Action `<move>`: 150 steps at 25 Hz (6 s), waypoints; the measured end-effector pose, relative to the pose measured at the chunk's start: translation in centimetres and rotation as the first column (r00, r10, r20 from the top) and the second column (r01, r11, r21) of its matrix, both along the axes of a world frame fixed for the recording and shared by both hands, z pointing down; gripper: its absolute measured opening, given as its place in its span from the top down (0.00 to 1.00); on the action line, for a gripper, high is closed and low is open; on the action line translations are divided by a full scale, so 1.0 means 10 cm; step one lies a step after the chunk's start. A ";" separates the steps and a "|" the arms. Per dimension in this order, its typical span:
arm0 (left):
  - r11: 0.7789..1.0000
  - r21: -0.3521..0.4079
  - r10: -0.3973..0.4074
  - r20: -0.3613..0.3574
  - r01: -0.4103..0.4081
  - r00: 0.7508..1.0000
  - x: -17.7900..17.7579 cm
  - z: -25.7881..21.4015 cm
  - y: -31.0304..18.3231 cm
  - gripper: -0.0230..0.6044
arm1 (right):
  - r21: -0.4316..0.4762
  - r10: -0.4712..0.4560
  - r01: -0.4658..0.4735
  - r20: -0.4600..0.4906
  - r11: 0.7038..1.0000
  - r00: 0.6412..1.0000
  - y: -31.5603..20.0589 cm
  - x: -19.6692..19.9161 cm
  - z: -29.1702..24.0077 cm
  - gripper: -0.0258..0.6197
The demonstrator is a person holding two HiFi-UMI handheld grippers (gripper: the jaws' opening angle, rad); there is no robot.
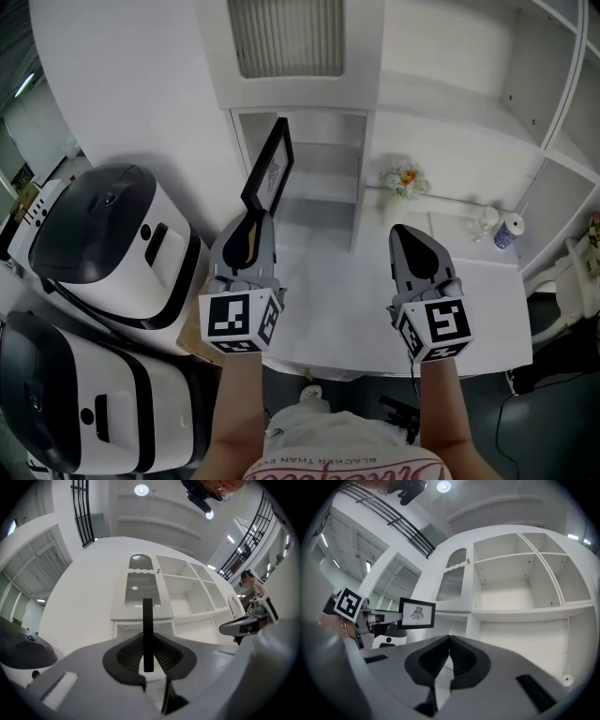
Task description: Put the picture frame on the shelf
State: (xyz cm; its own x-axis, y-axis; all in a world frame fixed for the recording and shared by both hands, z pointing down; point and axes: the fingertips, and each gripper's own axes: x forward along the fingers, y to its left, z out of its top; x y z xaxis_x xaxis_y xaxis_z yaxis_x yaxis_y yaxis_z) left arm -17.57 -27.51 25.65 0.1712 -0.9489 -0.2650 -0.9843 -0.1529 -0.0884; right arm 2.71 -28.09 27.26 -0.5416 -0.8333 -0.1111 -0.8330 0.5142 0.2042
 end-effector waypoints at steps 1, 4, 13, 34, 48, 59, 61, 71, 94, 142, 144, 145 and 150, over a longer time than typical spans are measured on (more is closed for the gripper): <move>1.000 0.000 0.014 -0.005 -0.014 1.000 -0.02 0.00 -0.07 0.86 | 0.002 0.011 -0.011 -0.002 1.000 1.000 -0.05 -0.02 -0.01 0.95; 0.998 -0.004 0.056 -0.027 -0.057 0.998 -0.06 0.01 -0.27 0.86 | 0.004 0.044 -0.044 -0.010 0.999 0.999 -0.17 -0.08 -0.01 0.95; 0.983 -0.042 0.169 -0.151 -0.177 0.974 -0.16 0.17 -0.65 0.86 | -0.005 0.130 -0.130 -0.019 0.991 0.991 -0.37 -0.20 0.01 0.95; 0.924 -0.071 0.235 -0.669 -0.375 0.706 -0.09 0.55 -1.00 0.86 | -0.040 0.133 -0.134 -0.030 0.990 0.991 -0.59 -0.13 0.11 0.95; 0.906 -0.010 0.158 -0.920 -0.424 0.360 -0.05 0.82 -1.22 0.86 | -0.062 0.120 -0.119 0.005 0.991 0.993 -0.79 0.01 0.20 0.95; 0.891 -0.055 0.049 -0.975 -0.450 0.216 -0.03 1.18 -1.39 0.86 | -0.095 0.121 -0.123 -0.024 0.988 0.992 -0.83 -0.01 0.35 0.95; 0.888 -0.067 0.026 -0.980 -0.455 0.196 -0.02 1.27 -1.41 0.86 | -0.105 0.126 -0.128 -0.027 0.986 0.992 -0.85 0.00 0.39 0.95; 0.869 -0.095 -0.058 -0.994 -0.485 0.092 0.02 1.62 -1.56 0.86 | -0.121 0.142 -0.147 -0.050 0.982 0.989 -0.92 0.04 0.46 0.95; 0.837 -0.199 -0.176 -0.980 -0.510 0.095 0.06 1.80 -1.99 0.81 | -0.151 0.146 -0.154 -0.067 0.976 0.987 -0.96 0.11 0.58 0.95; 0.804 -0.326 -0.142 -0.917 -0.498 0.372 -0.16 1.49 -1.83 0.52 | -0.111 0.045 -0.054 -0.077 0.992 0.996 -0.90 -0.32 0.43 0.95; 0.806 -0.326 -0.111 -0.904 -0.495 0.414 -0.16 1.42 -1.79 0.52 | -0.097 0.040 -0.048 -0.079 0.994 0.996 -0.89 -0.32 0.38 0.95; 0.807 -0.329 -0.096 -0.893 -0.490 0.440 -0.16 1.39 -1.76 0.53 | -0.090 0.039 -0.046 -0.078 0.995 0.996 -0.89 -0.33 0.35 0.95; 0.818 -0.335 -0.031 -0.838 -0.468 0.545 -0.15 1.22 -1.63 0.59 | -0.057 0.036 -0.040 -0.077 0.998 0.996 -0.88 -0.32 0.19 0.95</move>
